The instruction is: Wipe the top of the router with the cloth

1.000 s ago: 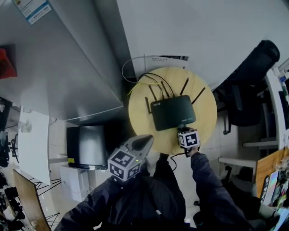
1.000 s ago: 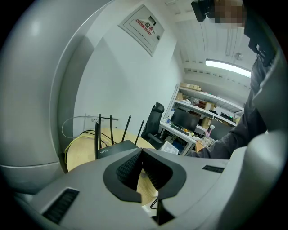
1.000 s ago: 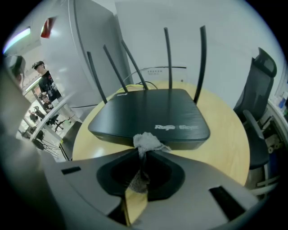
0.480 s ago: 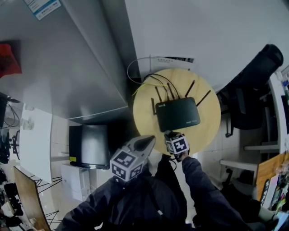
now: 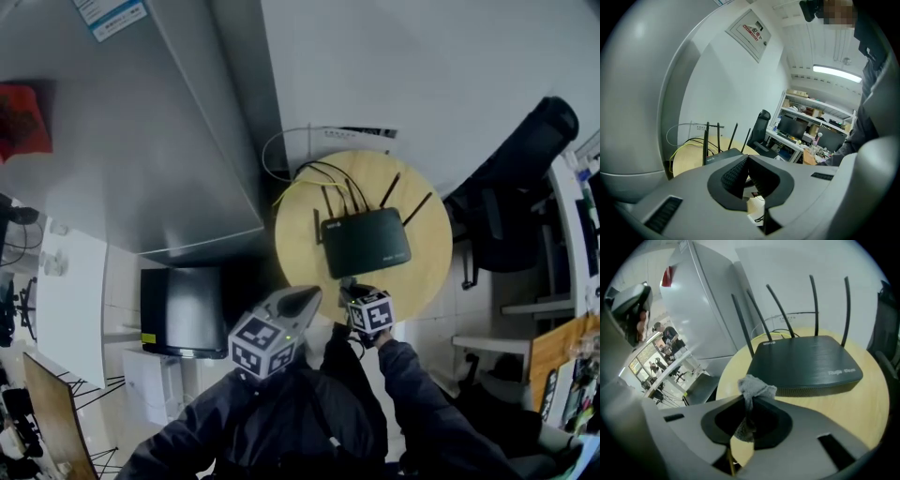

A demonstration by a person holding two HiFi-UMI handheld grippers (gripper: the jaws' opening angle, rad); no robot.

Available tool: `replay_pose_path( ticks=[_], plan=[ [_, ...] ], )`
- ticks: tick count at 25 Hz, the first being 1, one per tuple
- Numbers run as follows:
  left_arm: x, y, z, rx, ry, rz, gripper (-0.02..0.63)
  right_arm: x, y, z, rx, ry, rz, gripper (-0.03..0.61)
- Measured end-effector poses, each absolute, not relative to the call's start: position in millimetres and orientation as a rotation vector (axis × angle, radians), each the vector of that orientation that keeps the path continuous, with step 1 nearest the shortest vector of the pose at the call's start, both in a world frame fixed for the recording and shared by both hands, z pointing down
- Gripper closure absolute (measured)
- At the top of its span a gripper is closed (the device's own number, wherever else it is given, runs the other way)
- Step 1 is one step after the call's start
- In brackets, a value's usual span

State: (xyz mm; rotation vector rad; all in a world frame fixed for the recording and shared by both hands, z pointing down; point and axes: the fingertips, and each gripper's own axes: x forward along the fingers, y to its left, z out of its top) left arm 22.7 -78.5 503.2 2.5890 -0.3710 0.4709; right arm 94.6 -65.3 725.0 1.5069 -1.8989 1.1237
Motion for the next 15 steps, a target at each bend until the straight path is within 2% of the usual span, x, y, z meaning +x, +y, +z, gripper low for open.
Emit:
replay_pose_path(
  ticks=[15],
  plan=[
    [-3.5, -26.7, 488.5, 2.621, -0.21, 0.399, 0.612, 68.3, 24.3, 547.9, 1.885, -2.039, 0.834, 0.506]
  ],
)
